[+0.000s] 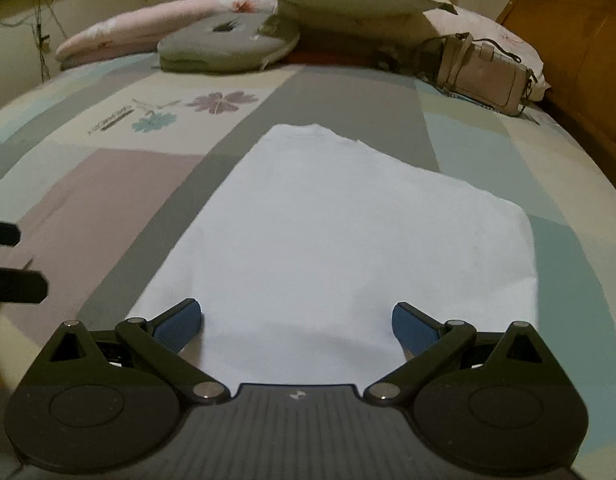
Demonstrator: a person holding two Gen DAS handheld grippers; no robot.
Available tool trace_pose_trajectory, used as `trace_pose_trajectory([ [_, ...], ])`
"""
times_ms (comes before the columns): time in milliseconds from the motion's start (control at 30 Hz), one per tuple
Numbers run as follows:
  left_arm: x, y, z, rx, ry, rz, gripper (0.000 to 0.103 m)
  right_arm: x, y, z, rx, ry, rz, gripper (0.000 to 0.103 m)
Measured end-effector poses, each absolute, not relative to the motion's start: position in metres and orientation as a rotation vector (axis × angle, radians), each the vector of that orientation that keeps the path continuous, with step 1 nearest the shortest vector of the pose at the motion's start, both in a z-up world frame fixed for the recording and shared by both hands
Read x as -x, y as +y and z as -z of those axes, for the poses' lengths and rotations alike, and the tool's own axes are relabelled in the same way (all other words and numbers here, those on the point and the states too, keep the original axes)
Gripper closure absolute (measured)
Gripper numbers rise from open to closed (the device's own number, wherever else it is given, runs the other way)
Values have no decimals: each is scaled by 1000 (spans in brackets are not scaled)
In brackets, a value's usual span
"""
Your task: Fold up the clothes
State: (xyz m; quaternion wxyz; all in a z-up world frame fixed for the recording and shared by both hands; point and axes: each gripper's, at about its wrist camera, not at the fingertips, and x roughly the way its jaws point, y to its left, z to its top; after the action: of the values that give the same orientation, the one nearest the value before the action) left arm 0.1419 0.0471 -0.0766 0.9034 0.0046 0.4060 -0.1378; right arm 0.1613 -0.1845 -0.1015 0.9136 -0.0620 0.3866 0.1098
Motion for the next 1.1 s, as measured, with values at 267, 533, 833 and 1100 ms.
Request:
trace_pose_trajectory([
  [267,-138,42,75,-26,837,294,11,-162,-160,99,184,772,-295,0],
  [533,-142,41,79,-27,832,300,11,-161,-166,91,202,773,-297,0],
  [833,-146,52,83,-30,845,252,11,-258,-173,98,135,782,-181,0],
  [1100,-151,52,87,-44,850,247,11,-282,-195,89,4,733,-163,0],
])
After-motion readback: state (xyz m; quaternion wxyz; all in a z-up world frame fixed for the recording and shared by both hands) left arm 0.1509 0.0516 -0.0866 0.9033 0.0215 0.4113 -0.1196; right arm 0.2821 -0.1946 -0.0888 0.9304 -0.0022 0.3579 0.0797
